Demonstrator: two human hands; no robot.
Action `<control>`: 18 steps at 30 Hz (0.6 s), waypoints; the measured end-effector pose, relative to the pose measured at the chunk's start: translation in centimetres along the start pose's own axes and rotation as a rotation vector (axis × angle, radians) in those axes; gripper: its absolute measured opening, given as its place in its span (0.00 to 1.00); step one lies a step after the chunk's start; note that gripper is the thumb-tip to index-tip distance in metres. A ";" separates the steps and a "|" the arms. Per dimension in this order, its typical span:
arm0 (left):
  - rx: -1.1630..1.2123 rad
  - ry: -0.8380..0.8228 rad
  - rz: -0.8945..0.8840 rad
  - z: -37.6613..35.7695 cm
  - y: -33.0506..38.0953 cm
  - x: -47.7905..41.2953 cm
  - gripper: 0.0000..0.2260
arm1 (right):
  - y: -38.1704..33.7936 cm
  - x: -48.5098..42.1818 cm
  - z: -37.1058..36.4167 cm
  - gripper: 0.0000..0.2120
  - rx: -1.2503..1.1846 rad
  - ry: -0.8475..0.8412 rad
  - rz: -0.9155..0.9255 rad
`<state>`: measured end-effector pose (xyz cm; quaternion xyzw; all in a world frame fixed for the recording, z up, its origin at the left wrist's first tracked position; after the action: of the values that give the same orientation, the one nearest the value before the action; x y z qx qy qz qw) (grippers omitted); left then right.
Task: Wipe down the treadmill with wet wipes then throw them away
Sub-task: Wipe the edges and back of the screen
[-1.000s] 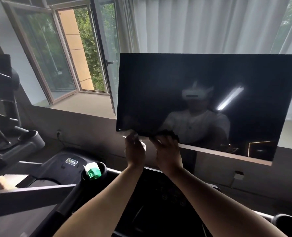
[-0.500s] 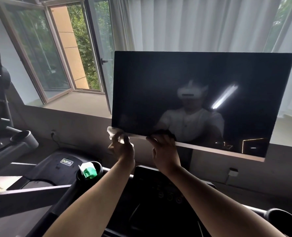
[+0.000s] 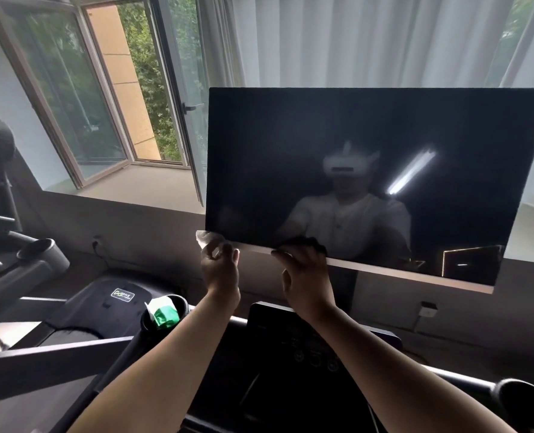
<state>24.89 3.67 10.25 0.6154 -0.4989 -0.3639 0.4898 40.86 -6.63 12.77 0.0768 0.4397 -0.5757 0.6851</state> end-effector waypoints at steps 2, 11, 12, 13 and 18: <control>0.007 -0.036 0.005 -0.7 -0.5 0.8 0.10 | 0.2 0.1 -0.2 0.22 -0.005 -0.004 -0.006; -0.465 -0.356 -0.360 -4.1 -2.2 4.8 0.12 | 0.6 0.3 0.7 0.27 -0.116 0.062 0.032; -0.466 -0.369 -0.364 -3.8 -1.8 4.8 0.10 | 0.8 0.4 0.7 0.28 -0.130 0.064 0.032; -0.463 -0.370 -0.362 -3.4 -1.5 4.7 0.09 | 0.9 0.4 0.7 0.29 -0.135 0.061 0.031; -0.494 -0.200 -0.345 -0.4 -0.4 2.4 0.10 | 0.7 0.3 0.7 0.23 -0.112 0.060 0.006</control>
<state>25.93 1.42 10.06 0.5146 -0.3295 -0.6105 0.5038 41.80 -7.01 12.73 0.0569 0.4914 -0.5456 0.6765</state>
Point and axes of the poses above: each hand's wrist, its own x-axis away from the middle knuckle, its own z-axis out of the back of the hand, y = z × x, the point moved 5 cm from there along -x, towards the middle knuckle, and after that the axes turned 13 degrees about -x, right-handed, at the moved point
